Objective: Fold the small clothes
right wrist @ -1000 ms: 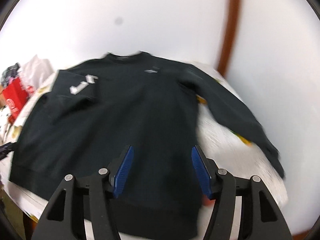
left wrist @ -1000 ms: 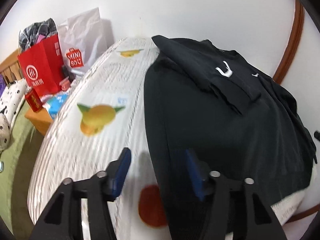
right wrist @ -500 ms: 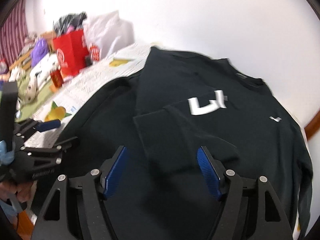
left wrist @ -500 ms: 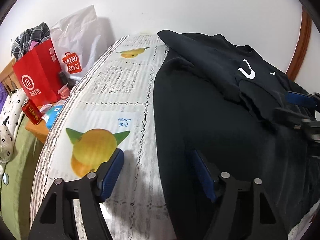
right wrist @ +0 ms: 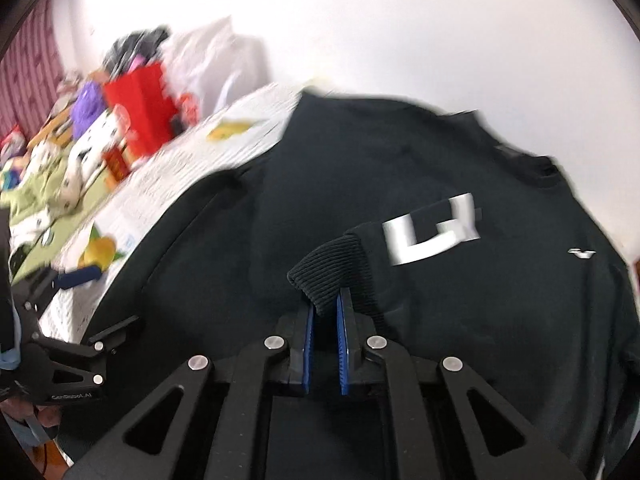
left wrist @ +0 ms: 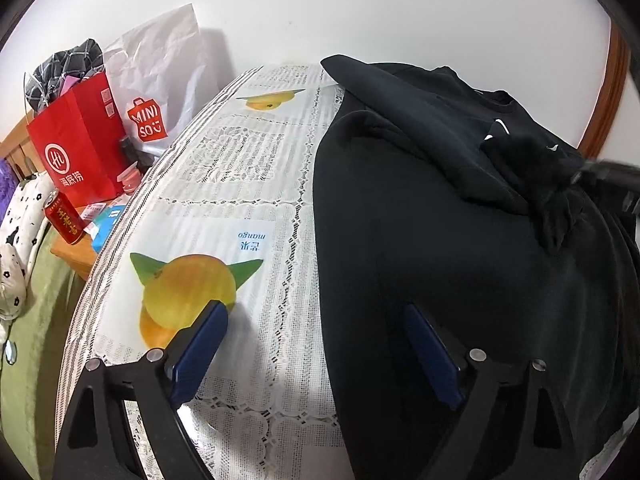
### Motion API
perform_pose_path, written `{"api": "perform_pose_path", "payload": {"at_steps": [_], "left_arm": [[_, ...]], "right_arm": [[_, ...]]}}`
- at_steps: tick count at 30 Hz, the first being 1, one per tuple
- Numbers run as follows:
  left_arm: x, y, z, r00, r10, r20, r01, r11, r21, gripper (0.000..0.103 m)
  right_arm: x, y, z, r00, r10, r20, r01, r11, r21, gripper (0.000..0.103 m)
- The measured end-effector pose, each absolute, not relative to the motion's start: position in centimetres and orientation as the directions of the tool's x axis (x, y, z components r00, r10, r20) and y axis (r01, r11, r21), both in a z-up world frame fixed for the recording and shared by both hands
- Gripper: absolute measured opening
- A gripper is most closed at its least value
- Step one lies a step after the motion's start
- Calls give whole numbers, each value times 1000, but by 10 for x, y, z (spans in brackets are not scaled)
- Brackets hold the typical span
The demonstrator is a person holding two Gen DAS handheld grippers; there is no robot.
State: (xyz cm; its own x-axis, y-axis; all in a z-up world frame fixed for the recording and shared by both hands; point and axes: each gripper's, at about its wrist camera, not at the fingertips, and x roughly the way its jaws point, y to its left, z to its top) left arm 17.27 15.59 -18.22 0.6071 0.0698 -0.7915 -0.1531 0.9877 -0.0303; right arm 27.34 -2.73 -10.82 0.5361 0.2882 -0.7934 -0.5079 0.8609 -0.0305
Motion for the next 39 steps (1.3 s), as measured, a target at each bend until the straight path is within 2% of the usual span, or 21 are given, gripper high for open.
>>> {"api": "perform_pose_path", "payload": {"at_steps": [7, 11, 23, 28, 30, 31, 37, 39], "left_arm": [[174, 156, -183, 602, 81, -795, -162, 987, -22, 94], [174, 156, -183, 599, 86, -796, -165, 986, -18, 95], [174, 158, -183, 599, 90, -796, -168, 986, -15, 97], [173, 158, -183, 598, 89, -796, -168, 986, -16, 97], [173, 159, -183, 598, 91, -797, -169, 985, -15, 98], [173, 159, -183, 598, 91, -797, -170, 985, -15, 98], [171, 160, -182, 598, 95, -796, -174, 985, -13, 99], [169, 159, -181, 597, 95, -796, -170, 985, -9, 99]], "right_arm": [[311, -124, -55, 673, 207, -710, -294, 956, 0, 9], [342, -201, -35, 710, 156, -686, -129, 987, 91, 8], [354, -309, -66, 702, 75, -708, 73, 981, 177, 8], [357, -318, -88, 639, 38, -768, 110, 984, 140, 16], [350, -319, -89, 631, -4, -776, 117, 989, 91, 27], [344, -319, -89, 625, -24, -780, 119, 991, 65, 29], [293, -329, -86, 619, -111, -777, 106, 993, -58, 33], [275, -337, -86, 620, -145, -771, 107, 989, -100, 50]]}}
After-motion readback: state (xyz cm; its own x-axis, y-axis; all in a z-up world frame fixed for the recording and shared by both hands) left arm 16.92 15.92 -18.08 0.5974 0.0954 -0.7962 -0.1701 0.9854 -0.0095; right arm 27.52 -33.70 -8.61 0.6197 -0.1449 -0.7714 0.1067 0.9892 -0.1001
